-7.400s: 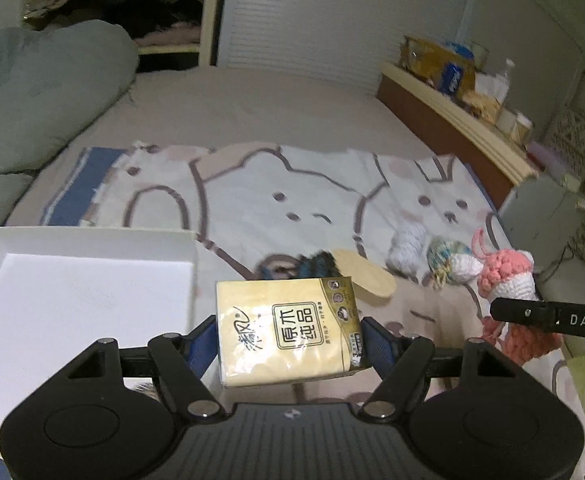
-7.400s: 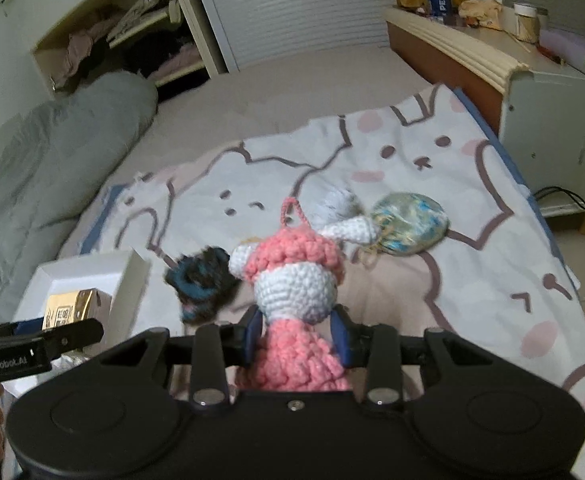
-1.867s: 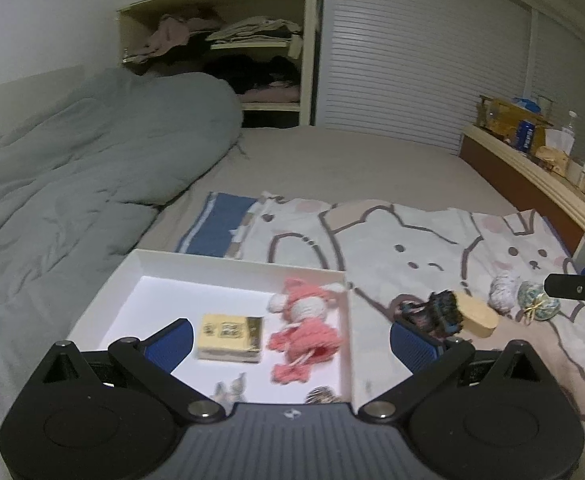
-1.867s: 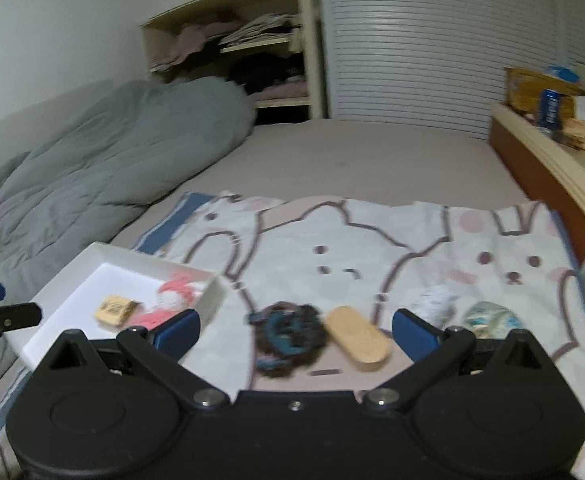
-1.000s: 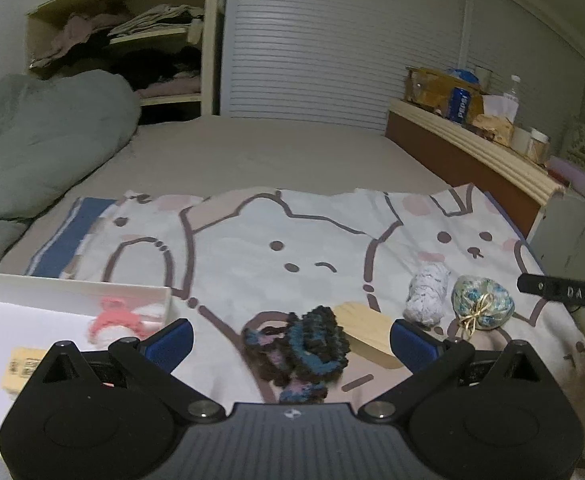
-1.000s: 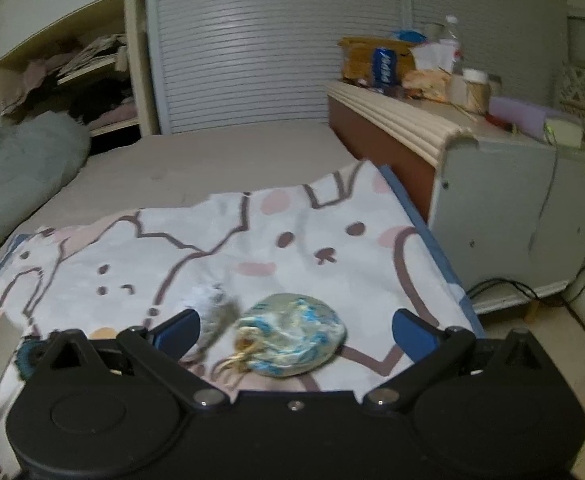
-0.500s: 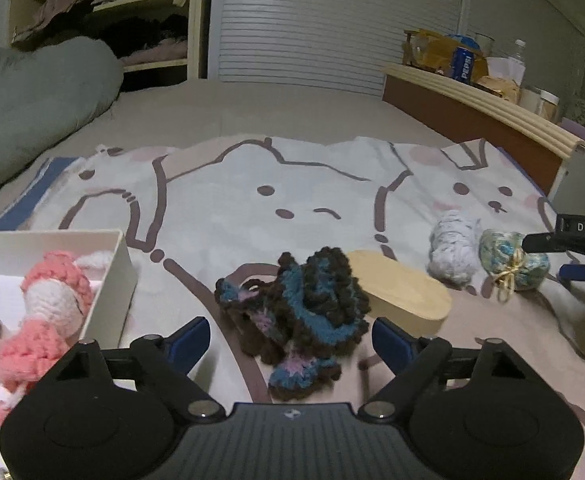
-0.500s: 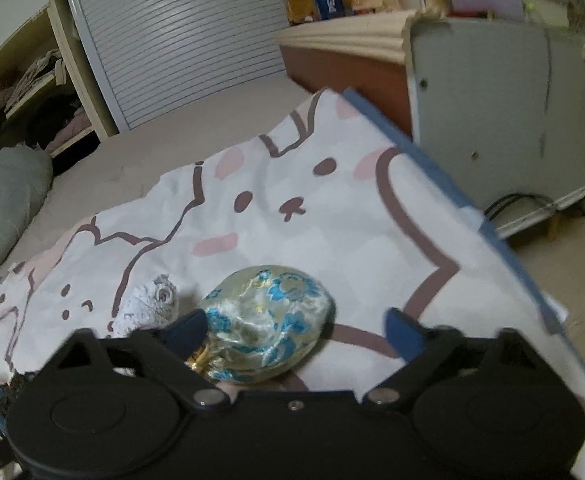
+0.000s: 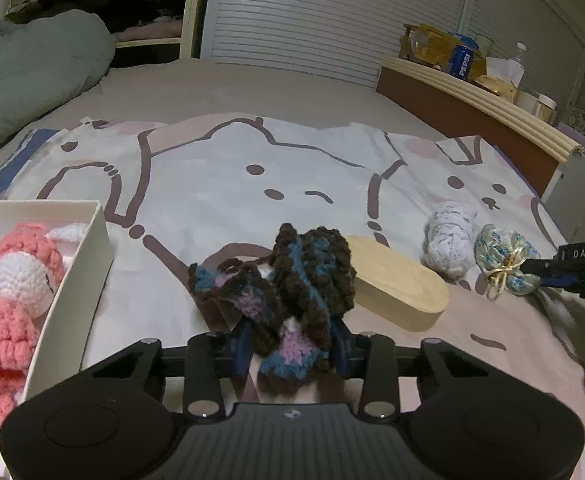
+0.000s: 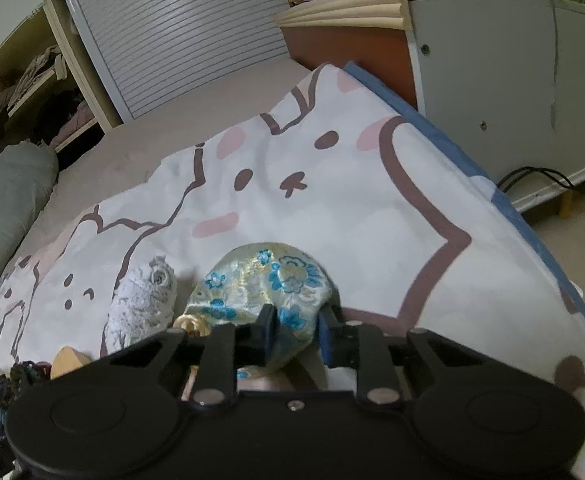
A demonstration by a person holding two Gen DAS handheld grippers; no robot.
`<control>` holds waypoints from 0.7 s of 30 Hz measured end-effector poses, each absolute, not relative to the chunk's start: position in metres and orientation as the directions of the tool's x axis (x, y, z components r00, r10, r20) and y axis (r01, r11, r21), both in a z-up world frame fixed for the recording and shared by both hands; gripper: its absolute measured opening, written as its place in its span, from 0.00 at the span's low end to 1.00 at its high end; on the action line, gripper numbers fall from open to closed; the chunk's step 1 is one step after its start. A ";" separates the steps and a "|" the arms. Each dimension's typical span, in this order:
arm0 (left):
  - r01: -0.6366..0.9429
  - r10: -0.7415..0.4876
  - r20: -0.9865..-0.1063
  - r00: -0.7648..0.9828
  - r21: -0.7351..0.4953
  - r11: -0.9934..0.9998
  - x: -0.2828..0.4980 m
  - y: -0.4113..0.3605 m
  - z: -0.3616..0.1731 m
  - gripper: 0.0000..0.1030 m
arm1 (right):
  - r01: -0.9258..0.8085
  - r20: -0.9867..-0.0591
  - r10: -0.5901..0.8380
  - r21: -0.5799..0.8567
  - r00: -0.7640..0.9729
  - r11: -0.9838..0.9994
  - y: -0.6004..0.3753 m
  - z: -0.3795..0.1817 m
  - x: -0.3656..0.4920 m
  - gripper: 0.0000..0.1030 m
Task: Organize objects
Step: 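Grasp the blue-brown crochet hat with left gripper while right gripper grasps the silk pouch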
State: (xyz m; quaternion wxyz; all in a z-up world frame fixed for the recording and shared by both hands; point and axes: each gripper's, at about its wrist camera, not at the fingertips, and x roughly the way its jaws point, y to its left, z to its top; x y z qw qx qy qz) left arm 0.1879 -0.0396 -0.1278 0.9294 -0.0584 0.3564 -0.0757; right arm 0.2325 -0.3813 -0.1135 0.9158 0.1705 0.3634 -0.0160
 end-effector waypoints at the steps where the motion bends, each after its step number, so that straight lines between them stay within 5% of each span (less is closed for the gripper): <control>1: 0.098 -0.185 -0.655 0.732 -0.168 0.981 0.187 -0.039 -0.126 0.37 | 0.151 -0.675 0.097 0.299 0.732 0.942 -0.381 -0.112 0.230 0.21; 21: 0.162 -0.284 -0.753 0.594 -0.234 0.959 0.104 -0.031 -0.094 0.35 | 0.008 -0.794 0.221 0.274 0.566 0.962 -0.354 -0.092 0.157 0.17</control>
